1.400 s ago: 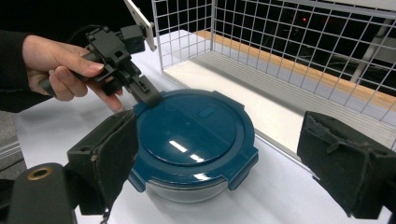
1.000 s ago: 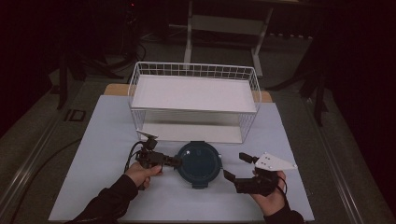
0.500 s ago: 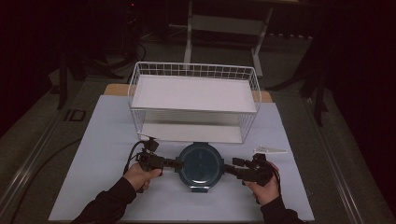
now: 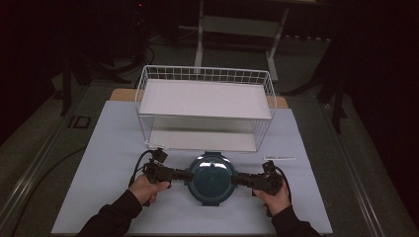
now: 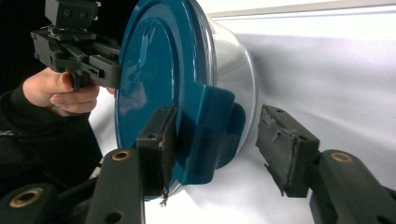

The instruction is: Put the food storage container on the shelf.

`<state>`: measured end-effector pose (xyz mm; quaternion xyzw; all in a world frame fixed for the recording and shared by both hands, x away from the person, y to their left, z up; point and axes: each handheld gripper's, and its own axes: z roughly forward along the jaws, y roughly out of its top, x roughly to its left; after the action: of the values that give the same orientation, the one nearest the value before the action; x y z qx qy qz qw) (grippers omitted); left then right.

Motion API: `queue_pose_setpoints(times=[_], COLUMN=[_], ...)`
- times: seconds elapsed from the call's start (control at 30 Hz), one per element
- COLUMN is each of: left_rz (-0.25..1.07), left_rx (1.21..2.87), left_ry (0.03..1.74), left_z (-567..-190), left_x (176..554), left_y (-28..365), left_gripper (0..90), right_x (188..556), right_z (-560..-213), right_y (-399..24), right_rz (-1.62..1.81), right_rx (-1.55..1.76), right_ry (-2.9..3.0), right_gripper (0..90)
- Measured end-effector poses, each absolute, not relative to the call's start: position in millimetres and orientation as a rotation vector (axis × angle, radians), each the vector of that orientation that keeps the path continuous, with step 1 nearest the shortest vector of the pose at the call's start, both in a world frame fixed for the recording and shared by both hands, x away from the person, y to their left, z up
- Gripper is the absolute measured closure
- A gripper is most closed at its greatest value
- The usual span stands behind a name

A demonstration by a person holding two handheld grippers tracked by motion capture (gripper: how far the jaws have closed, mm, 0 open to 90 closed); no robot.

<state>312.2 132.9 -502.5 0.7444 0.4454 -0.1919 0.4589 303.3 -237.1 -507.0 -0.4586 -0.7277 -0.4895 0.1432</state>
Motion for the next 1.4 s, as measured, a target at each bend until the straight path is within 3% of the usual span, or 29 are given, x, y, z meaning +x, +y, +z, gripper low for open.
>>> queue_pose_setpoints(times=[0.17,1.4], left_rz=[-0.463,-0.356], left_rx=[1.831,1.825], left_ry=[1.1,1.085], left_z=[-502.1,-488.5], left_x=[310.2,299.2], left_y=[132.6,131.7], left_gripper=[55.8,56.4], right_x=[303.0,294.7], right_z=[-508.6,-496.0], right_y=[-236.0,-233.2], right_rz=[-1.405,-1.438], right_rx=[-1.302,-1.307], right_ry=[-2.07,-2.089], right_gripper=[53.5,57.0])
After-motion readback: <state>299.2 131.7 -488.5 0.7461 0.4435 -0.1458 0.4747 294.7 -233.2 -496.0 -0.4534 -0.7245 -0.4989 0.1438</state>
